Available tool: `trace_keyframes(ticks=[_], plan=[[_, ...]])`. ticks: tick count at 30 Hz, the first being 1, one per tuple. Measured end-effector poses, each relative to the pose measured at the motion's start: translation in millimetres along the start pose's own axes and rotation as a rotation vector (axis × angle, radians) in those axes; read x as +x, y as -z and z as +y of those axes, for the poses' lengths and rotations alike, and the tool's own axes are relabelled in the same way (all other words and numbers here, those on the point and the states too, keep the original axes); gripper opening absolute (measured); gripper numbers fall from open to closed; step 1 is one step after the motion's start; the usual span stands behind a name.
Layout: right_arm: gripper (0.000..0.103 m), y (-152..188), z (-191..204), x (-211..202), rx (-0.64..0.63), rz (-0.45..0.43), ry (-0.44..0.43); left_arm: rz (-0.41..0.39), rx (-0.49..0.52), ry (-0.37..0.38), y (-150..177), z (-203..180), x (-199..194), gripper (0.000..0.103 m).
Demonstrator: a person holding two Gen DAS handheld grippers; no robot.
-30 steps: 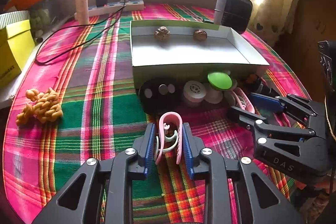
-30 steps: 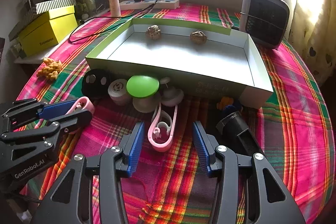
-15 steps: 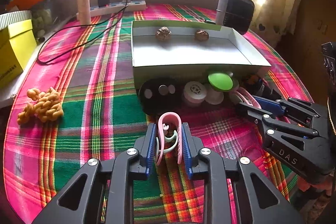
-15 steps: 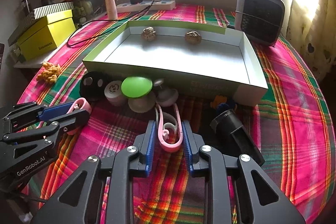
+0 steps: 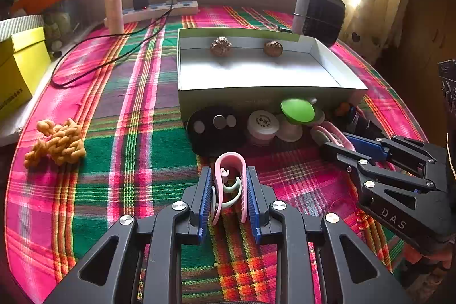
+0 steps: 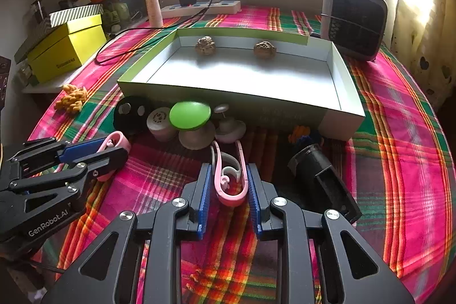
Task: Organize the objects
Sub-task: 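Close the right tool on the pink-and-white hook, then lift the hook with the right tool while the left tool grasps the pink clip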
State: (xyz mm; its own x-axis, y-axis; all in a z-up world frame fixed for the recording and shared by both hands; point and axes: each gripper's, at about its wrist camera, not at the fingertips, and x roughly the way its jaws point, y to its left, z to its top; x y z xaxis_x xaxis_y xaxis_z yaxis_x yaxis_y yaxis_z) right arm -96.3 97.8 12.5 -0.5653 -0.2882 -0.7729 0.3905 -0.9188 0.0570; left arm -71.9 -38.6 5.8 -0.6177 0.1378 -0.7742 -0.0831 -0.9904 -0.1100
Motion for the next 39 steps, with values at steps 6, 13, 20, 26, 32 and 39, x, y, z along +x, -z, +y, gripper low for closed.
trace_keyframes(ticks=[6,13,20,26,32,39], plan=[[0.025,1.1,0.1,-1.3,-0.004,0.0,-0.005,-0.002,0.007,-0.003,1.3,-2.3,-1.6,0.022],[0.025,2.5,1.4,-3.0,-0.002,-0.002,-0.016,-0.006,0.008,0.003,1.9,-5.6,-2.9,0.021],[0.024,2.6,1.8,-7.7,-0.003,-0.009,-0.028,-0.018,0.013,0.014,-1.0,-7.9,-7.1,0.021],[0.024,2.8,0.2,-11.1,0.003,-0.014,-0.034,-0.021,0.016,0.021,-2.2,-8.0,-9.9,0.021],[0.024,1.4,-2.6,-16.0,0.013,-0.026,-0.035,-0.025,0.026,0.024,-4.9,-8.2,-12.8,0.021],[0.024,-3.1,-3.2,-25.4,0.015,-0.051,-0.039,-0.041,0.028,0.027,-12.1,-4.8,-21.0,0.021]])
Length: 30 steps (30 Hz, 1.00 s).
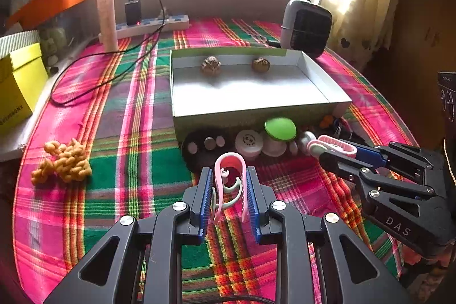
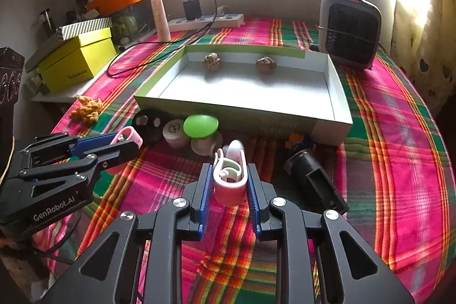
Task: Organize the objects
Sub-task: 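Lift the hook with the right tool while the left tool grasps the pink clip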
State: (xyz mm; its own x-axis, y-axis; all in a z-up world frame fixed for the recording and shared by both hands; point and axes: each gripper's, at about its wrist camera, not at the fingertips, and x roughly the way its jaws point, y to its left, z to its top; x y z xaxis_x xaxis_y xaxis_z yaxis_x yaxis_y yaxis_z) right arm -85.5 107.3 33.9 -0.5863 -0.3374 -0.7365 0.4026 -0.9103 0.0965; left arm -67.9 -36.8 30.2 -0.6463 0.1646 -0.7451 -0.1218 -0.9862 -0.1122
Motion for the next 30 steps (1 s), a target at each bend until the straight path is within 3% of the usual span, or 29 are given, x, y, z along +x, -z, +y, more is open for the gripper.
trace_keyframes(ticks=[15,30], plan=[[0.024,-0.7,-3.0,7.6,0.01,0.004,-0.033,-0.009,0.001,0.008,-8.8,-0.2,-2.4,0.021],[0.024,12.1,-8.3,6.8,0.003,0.046,-0.011,0.001,-0.001,0.011,-7.4,-0.2,2.3,0.021]])
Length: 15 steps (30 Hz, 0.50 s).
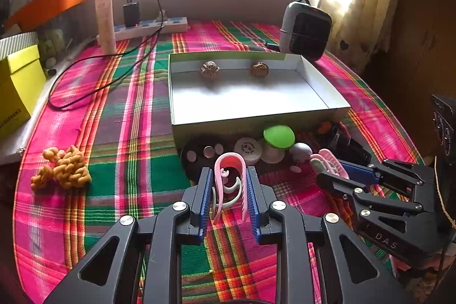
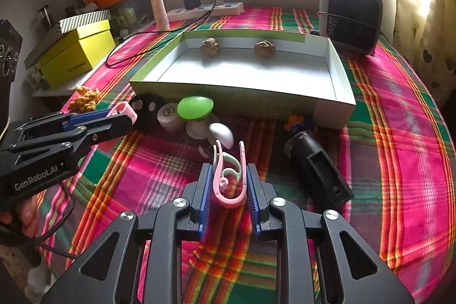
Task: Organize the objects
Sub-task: 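Lift the hook with the right tool while the left tool grasps the pink clip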
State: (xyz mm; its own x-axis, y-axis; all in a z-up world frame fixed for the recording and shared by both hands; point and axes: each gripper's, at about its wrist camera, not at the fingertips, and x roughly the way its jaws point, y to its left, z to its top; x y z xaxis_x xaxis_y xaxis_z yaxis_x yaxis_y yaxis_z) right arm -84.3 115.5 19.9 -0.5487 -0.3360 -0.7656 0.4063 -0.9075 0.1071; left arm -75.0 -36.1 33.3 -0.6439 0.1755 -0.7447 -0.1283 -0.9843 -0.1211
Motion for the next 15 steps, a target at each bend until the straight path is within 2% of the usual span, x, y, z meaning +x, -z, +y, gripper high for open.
trace_keyframes(ticks=[5,15], plan=[[0.024,2.1,-2.8,-4.9,0.003,-0.005,0.002,0.001,0.002,0.008,1.3,-2.5,0.6,0.021],[0.024,-14.6,-3.8,-12.7,-0.004,-0.044,0.001,-0.022,-0.005,0.019,-14.2,0.0,-3.7,0.021]])
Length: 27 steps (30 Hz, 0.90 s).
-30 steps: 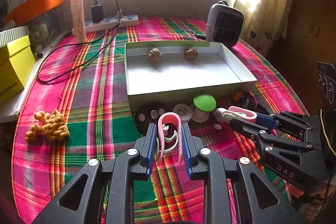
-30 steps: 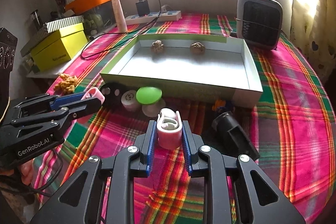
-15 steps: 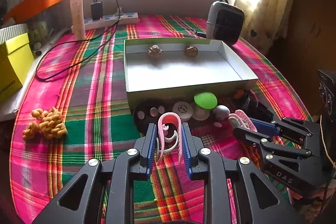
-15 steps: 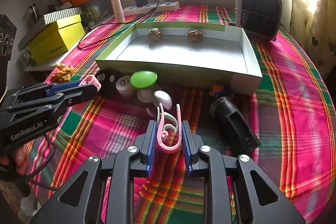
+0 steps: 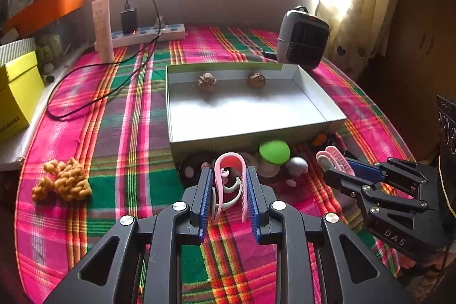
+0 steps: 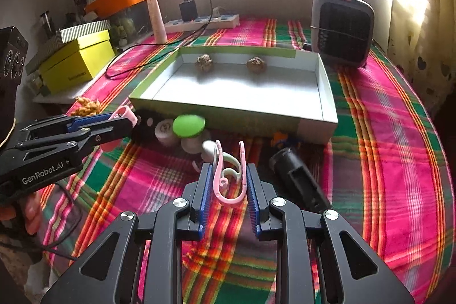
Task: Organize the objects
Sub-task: 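Lift the hook with the right tool while the left tool grasps the pink clip, then carry the hook with the right tool and the clip with the left tool into the tray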
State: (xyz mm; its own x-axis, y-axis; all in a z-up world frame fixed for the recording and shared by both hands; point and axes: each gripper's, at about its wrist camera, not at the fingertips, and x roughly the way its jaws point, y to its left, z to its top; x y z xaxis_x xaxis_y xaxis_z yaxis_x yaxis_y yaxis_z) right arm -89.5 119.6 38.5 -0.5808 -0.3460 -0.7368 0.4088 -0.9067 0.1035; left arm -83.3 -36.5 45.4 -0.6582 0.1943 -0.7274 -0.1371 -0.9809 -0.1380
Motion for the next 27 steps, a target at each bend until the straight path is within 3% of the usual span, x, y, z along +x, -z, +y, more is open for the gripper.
trace_keyframes(ticks=[14,27], plan=[[0.024,-45.8,-1.3,19.8,-0.014,-0.019,-0.026,-0.005,-0.009,0.01,-36.6,5.8,19.5,0.021],[0.024,-84.8,-12.9,63.1,-0.005,0.029,-0.041,0.041,-0.006,-0.008,-72.9,16.2,65.4,0.021]])
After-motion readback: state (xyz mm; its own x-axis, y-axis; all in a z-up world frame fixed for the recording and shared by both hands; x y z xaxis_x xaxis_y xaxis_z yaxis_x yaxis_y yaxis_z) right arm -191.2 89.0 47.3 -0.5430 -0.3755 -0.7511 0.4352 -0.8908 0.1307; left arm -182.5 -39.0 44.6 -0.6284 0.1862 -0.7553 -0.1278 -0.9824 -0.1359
